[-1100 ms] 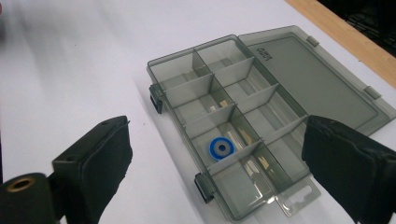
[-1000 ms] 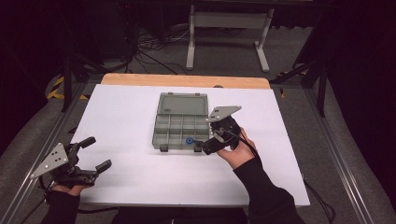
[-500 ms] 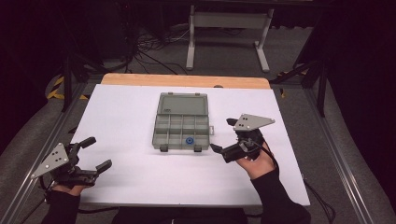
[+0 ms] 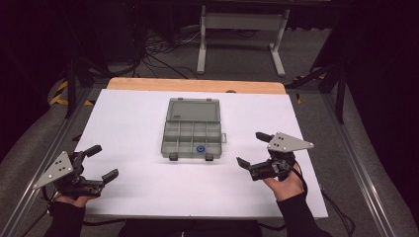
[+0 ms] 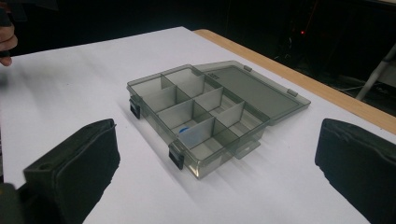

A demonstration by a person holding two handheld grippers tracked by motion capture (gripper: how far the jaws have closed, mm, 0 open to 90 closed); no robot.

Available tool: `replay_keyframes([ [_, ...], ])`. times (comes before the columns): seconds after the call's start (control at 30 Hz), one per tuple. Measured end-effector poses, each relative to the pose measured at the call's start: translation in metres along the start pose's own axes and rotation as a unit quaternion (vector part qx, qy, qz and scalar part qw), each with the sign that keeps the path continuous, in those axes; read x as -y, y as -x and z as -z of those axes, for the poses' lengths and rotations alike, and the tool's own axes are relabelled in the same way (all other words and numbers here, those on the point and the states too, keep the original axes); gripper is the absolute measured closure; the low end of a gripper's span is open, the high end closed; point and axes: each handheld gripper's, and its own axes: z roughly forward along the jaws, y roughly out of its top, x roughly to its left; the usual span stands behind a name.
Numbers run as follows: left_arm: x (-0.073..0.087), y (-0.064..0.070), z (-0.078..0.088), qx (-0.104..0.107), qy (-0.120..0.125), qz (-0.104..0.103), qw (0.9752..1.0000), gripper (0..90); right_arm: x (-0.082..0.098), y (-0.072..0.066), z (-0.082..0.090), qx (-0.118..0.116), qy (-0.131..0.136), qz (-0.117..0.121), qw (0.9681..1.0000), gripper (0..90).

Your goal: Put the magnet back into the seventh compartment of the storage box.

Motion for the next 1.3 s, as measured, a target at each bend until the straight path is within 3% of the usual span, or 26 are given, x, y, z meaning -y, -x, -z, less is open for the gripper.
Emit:
replay_keyframes([
  [0.17,0.0,0.0,0.0,-0.001,0.001,0.001,1.0,1.1,0.018,0.001,0.006,0.013,0.024,-0.005,0.9996,0.3],
  [0.27,0.0,0.0,0.0,0.0,-0.001,0.002,1.0,1.1,0.023,0.001,0.007,0.015,0.019,-0.011,0.9996,0.3],
  [0.73,0.001,-0.002,0.001,0.003,0.001,0.007,1.0,1.1,0.066,0.004,0.021,0.043,0.06,-0.028,0.9969,0.3],
  [0.93,0.002,-0.005,0.003,-0.001,0.009,0.018,0.9998,1.1,0.072,0.003,0.019,0.038,0.06,-0.023,0.9972,0.3],
  [1.0,0.002,-0.007,0.004,-0.001,0.009,0.019,0.9998,1.1,0.074,0.001,0.017,0.037,0.068,-0.027,0.9966,0.3],
  [1.3,0.002,-0.006,0.004,0.0,0.011,0.019,0.9998,1.1,0.076,0.0,0.014,0.035,0.063,-0.03,0.997,0.3],
])
